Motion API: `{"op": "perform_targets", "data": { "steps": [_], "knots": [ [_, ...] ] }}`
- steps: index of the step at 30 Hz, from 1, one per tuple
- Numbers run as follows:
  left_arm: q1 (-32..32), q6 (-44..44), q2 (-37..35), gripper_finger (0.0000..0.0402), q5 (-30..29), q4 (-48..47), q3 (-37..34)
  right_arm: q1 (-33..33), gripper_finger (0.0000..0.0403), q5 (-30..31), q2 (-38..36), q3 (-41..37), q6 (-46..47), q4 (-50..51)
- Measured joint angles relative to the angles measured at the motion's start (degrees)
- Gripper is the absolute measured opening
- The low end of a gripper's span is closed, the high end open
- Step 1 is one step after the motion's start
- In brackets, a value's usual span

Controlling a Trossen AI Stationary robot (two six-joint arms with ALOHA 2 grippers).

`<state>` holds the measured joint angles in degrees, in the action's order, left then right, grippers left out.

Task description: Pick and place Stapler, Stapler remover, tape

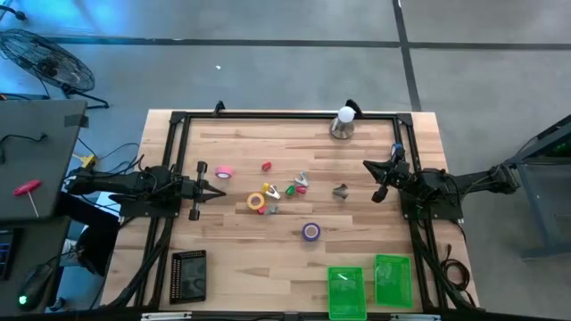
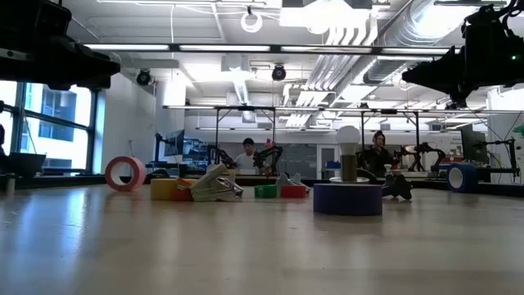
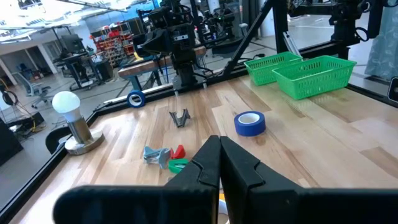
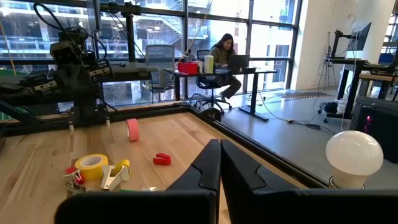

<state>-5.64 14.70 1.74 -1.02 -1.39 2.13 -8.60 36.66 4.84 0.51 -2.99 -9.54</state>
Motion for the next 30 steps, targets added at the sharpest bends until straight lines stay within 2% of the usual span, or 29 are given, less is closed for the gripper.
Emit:
{"op": "perform_targets", "data": {
  "steps": [21,25,30],
  "knots": [
    [0.0,0.0,0.0,0.0,0.0,0.0,0.0,0.0,0.0003,0.0,0.0,0.0,0.0,0.0],
    [0.0,0.0,0.0,0.0,0.0,0.0,0.0,0.0,0.0002,0.3,0.0,0.0,-2.4,-0.1],
    [0.0,0.0,0.0,0.0,0.0,0.0,0.0,0.0,0.0002,-1.9,0.0,0.0,0.0,-1.5]
  ]
}}
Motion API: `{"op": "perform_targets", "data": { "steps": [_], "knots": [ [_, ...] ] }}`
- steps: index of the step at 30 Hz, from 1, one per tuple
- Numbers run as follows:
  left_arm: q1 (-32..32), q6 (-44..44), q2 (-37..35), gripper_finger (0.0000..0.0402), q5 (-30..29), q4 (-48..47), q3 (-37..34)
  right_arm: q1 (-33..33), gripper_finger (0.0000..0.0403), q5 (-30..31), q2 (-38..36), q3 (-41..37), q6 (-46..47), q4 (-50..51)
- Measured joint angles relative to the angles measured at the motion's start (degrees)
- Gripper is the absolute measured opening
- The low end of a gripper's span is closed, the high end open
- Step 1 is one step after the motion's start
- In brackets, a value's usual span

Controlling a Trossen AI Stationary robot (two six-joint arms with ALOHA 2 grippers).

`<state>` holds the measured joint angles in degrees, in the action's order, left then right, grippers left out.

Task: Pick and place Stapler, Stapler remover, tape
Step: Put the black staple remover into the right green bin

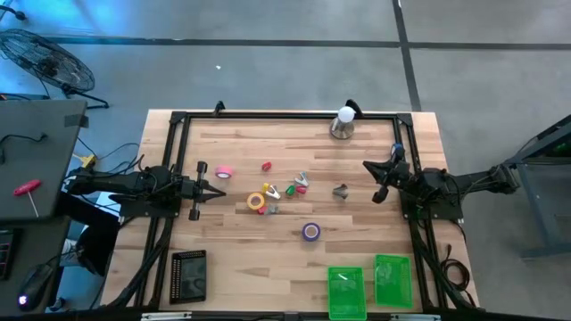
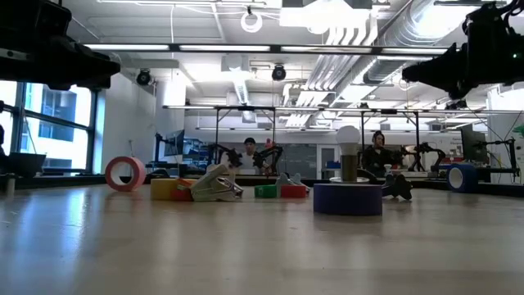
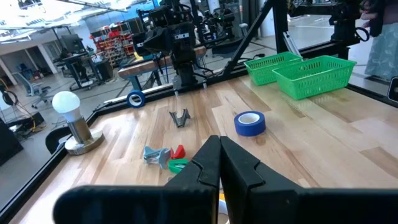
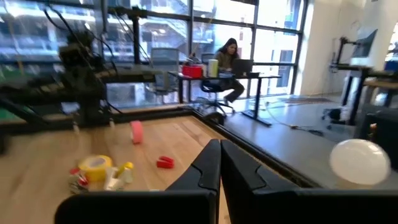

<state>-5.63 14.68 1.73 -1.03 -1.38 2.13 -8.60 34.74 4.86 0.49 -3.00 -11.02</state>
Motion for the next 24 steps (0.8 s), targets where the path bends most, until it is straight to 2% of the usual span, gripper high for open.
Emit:
{"op": "perform_targets", "data": {
  "steps": [4,7,13,18,24],
  "knots": [
    [0.0,0.0,0.0,0.0,0.0,0.0,0.0,0.0,0.0002,-2.0,0.0,0.0,3.1,-2.6],
    [0.0,0.0,0.0,0.0,0.0,0.0,0.0,0.0,0.0003,-1.8,0.0,0.0,-1.5,-5.4],
    [0.0,0.0,0.0,0.0,0.0,0.0,0.0,0.0,0.001,-6.9,0.4,0.4,-1.8,-8.5],
    [0.0,0.0,0.0,0.0,0.0,0.0,0.0,0.0,0.0057,-8.2,3.0,1.2,-2.0,-9.6],
    [0.0,0.0,0.0,0.0,0.0,0.0,0.0,0.0,0.0128,-12.2,8.3,1.2,-4.0,-17.9]
  ]
}}
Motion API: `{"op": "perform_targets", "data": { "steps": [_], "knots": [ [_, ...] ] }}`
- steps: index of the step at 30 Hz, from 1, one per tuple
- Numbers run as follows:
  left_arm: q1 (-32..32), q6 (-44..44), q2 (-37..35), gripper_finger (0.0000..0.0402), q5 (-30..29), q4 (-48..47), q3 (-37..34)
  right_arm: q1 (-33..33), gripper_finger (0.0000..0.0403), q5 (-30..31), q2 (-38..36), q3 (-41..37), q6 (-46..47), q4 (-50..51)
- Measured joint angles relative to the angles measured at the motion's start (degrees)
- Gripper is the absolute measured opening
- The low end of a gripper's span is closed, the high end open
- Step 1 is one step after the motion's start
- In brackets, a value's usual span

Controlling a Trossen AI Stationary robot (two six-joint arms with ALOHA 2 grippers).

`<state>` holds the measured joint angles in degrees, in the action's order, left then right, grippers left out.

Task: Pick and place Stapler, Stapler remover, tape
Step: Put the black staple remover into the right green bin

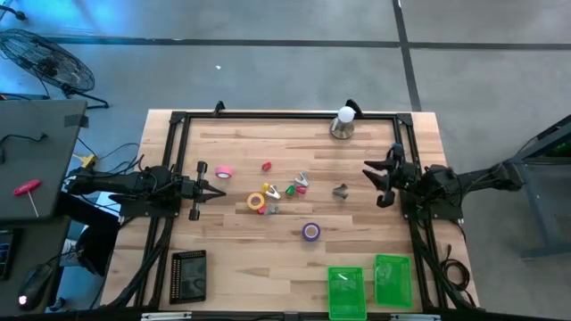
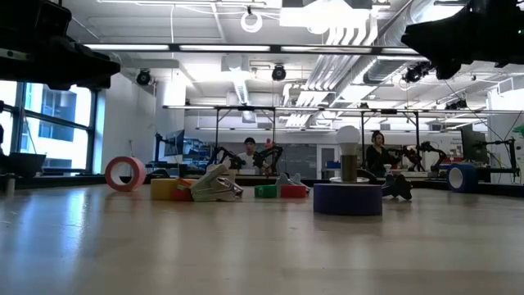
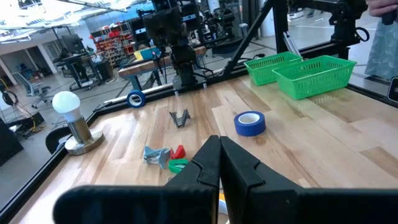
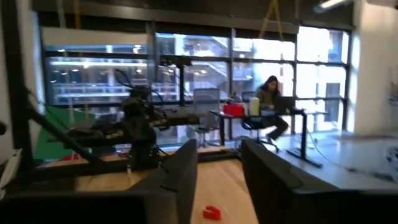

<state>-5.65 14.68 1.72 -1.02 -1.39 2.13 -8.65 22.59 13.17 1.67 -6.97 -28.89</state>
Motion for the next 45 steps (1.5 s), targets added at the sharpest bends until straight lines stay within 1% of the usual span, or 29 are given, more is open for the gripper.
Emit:
{"op": "perform_targets", "data": {
  "steps": [2,4,7,9,11,13,16,21,24,28,31,33,38,42,45],
  "knots": [
    [0.0,0.0,0.0,0.0,0.0,0.0,0.0,0.0,0.0145,-0.9,2.3,0.0,-2.8,-3.8],
    [0.0,0.0,0.0,0.0,0.0,0.0,0.0,0.0,0.0159,-0.7,4.9,1.2,-5.2,-5.4],
    [0.0,0.0,0.0,0.0,0.0,0.0,0.0,0.0,0.0172,0.2,9.7,5.5,-7.0,-3.6],
    [0.0,0.0,0.0,0.0,0.0,0.0,0.0,0.0,0.0177,1.2,13.9,9.8,-7.2,0.3],
    [0.0,0.0,0.0,0.0,0.0,0.0,0.0,0.0,0.0178,2.8,18.3,15.0,-7.2,7.2],
    [0.0,0.0,0.0,0.0,0.0,0.0,0.0,0.0,0.0178,6.1,22.8,21.2,-6.6,16.3],
    [0.0,0.0,0.0,0.0,0.0,0.0,0.0,0.0,0.0178,11.4,29.7,30.5,-3.1,31.4],
    [0.0,0.0,0.0,0.0,0.0,0.0,0.0,0.0,0.0179,15.1,40.3,44.5,6.9,51.0],
    [0.0,0.0,0.0,0.0,0.0,0.0,0.0,0.0,0.0179,16.9,45.6,51.7,16.1,62.6],
    [0.0,0.0,0.0,0.0,0.0,0.0,0.0,0.0,0.0179,13.8,51.8,59.9,27.5,77.0],
    [0.0,0.0,0.0,0.0,0.0,0.0,0.0,0.0,0.0179,10.3,55.7,63.7,31.7,82.8],
    [0.0,0.0,0.0,0.0,0.0,0.0,0.0,0.0,0.0179,8.2,57.8,64.8,32.4,84.1],
    [0.0,0.0,0.0,0.0,0.0,0.0,0.0,0.2,0.0179,5.5,61.8,65.1,31.9,84.0],
    [0.0,0.0,0.0,0.0,0.0,0.0,0.0,1.3,0.0179,1.0,64.5,65.0,32.0,84.4],
    [0.0,0.0,0.0,0.0,0.0,0.0,0.0,2.3,0.0177,-0.7,66.0,65.0,31.2,84.3]
  ]
}}
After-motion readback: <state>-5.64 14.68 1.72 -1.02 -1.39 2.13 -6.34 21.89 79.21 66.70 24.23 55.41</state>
